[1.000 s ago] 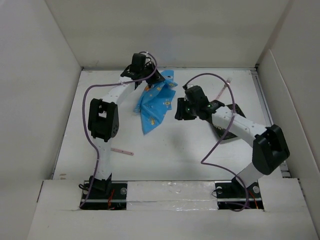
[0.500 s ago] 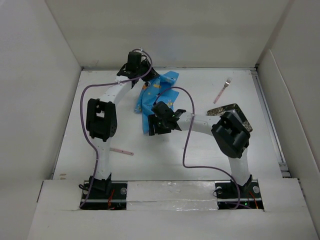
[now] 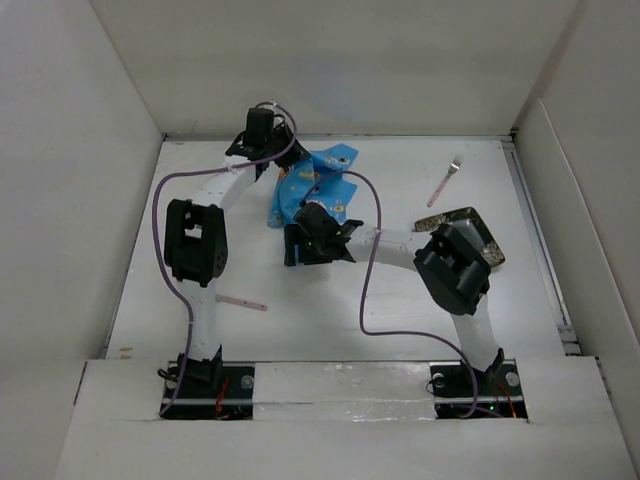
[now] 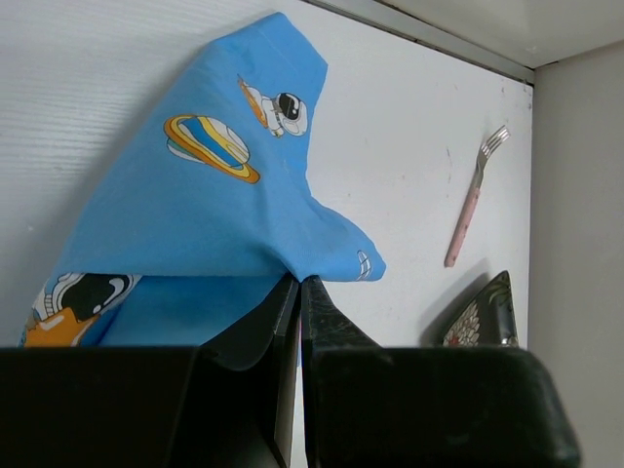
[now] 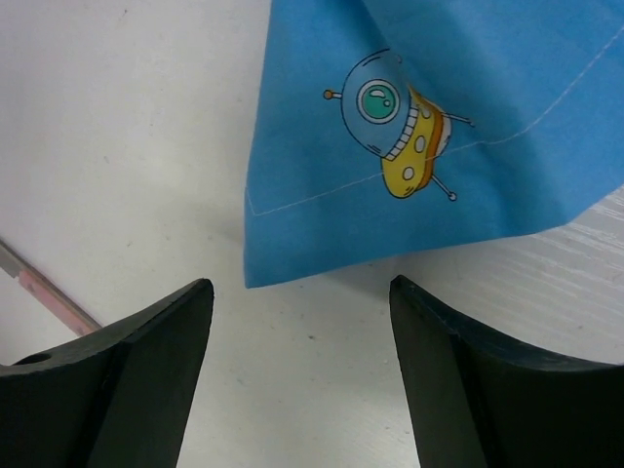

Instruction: Set the dinner table for one person

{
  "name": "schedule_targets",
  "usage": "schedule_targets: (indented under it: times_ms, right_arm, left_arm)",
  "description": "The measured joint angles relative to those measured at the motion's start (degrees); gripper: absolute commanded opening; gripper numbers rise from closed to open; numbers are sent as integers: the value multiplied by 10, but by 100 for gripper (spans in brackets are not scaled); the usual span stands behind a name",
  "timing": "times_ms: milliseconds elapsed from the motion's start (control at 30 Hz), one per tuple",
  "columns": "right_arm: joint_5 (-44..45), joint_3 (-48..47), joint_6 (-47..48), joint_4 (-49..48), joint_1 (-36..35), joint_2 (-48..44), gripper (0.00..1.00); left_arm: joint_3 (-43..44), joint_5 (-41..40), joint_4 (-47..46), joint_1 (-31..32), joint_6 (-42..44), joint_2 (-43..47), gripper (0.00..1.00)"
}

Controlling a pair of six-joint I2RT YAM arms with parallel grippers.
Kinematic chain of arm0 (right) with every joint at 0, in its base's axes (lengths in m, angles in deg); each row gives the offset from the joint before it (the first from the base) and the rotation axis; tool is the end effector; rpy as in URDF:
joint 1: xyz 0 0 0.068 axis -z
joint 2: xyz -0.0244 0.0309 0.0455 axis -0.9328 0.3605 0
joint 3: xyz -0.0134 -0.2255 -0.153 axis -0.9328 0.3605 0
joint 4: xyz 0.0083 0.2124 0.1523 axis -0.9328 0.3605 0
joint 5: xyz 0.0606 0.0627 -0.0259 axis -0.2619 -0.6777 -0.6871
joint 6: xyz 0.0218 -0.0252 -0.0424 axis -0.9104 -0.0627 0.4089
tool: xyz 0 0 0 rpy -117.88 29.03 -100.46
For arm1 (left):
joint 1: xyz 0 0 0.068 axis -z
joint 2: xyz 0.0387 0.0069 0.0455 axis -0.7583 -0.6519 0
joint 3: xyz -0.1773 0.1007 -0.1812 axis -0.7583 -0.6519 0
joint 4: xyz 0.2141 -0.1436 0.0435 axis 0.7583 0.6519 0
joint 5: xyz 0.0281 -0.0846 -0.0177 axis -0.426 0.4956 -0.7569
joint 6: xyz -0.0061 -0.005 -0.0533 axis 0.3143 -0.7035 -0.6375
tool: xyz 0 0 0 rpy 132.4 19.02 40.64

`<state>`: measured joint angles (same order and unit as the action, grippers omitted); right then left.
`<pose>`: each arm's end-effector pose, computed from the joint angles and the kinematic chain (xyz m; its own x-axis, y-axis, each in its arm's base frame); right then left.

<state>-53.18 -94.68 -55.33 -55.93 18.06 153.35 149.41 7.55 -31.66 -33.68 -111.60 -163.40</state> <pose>0.2855 0.3476 0.1711 -0.8462 -0.0514 -0.5304 -0.2915 0.8779 0.3800 0.4806 -0.1474 0.2820 -0.6345 -0.3930 -0.6656 0.2320 0.7246 -0.6490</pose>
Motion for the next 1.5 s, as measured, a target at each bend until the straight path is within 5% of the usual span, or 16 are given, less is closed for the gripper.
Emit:
schedule_targets:
  times_ms: [167, 300, 567, 700, 833, 1033, 1167, 1333, 1400, 1500]
  right_arm:
    - [2, -45, -4, 0, -6, 36, 50]
    - [19, -65, -16, 3, -6, 58, 0]
    - [83, -65, 32, 45, -1, 21, 0]
    - [74, -75, 70, 68, 30, -105, 0]
    - [23, -115, 91, 69, 115, -250, 0]
    - [-42, -39, 88, 47, 284, -409, 0]
    - [-66, 63, 88, 52, 344, -409, 0]
    - [-87, 144, 88, 90, 381, -334, 0]
    - [-93, 150, 89, 100, 384, -328, 0]
    - [-102, 124, 95, 100, 380, -328, 0]
  left_arm:
    - [-16, -9, 1, 0, 3, 10, 0]
    - [-21, -21, 2, 0, 12, 21, 0]
    - [3, -98, 57, -4, 59, 42, 0]
    - [89, -137, 113, -13, 85, 44, 1]
    - [236, -159, 154, -18, 106, 49, 56]
    - [318, -154, 149, 7, 119, 122, 80]
    - [255, -144, 143, 27, 134, 162, 62]
    - [1, -137, 120, 26, 146, 207, 24]
    - [-129, -136, 122, 25, 144, 211, 24]
    - [-266, -135, 146, 33, 143, 211, 40]
